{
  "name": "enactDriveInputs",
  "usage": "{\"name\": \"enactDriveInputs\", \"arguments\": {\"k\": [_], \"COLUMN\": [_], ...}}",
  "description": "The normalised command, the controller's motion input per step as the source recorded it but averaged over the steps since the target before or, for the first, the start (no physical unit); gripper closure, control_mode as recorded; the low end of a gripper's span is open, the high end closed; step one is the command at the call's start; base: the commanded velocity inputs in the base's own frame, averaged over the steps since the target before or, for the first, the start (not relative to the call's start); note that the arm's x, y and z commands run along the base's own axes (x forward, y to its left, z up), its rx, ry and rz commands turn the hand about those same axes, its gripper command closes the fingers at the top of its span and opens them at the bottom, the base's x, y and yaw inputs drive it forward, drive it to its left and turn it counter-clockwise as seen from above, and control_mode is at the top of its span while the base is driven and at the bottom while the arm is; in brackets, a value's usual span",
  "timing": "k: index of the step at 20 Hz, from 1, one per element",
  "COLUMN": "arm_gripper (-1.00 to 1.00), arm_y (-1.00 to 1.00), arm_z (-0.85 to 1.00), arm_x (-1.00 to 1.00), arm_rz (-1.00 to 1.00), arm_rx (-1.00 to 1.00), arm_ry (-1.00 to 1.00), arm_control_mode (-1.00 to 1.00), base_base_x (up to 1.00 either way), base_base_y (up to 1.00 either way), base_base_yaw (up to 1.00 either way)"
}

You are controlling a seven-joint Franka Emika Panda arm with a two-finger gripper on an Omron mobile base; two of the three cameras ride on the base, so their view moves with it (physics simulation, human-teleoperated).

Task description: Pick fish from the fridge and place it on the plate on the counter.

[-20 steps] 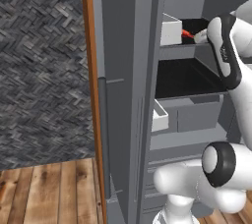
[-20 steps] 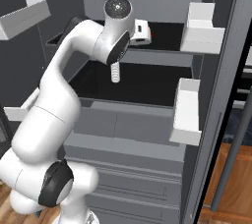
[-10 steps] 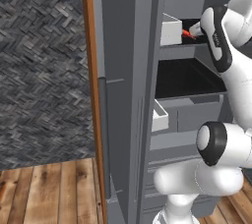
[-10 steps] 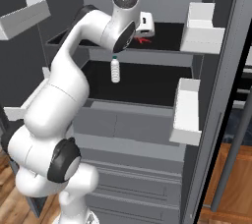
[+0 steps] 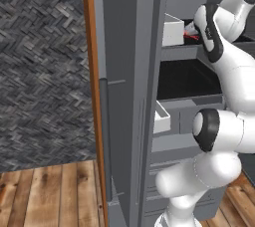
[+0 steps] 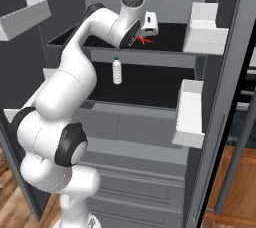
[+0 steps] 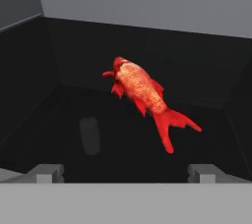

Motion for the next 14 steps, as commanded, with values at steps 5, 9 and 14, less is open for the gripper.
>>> {"name": "enactDriveInputs", "arguments": {"k": [5, 9, 14], "arm_gripper": [-1.0, -1.0, -1.0], "arm_y": [0.0, 0.0, 0.0], "arm_z": [-0.13, -0.02, 0.0], "arm_x": [0.5, 0.6, 0.66], "arm_rz": [0.02, 0.0, 0.0], "arm_rx": [0.01, 0.0, 0.02], "arm_ry": [0.02, 0.05, 0.04], "arm_control_mode": [-1.0, -1.0, -1.0], "base_base_x": [0.0, 0.0, 0.0], "base_base_y": [0.0, 0.0, 0.0], "base_base_yaw": [0.0, 0.0, 0.0]}}
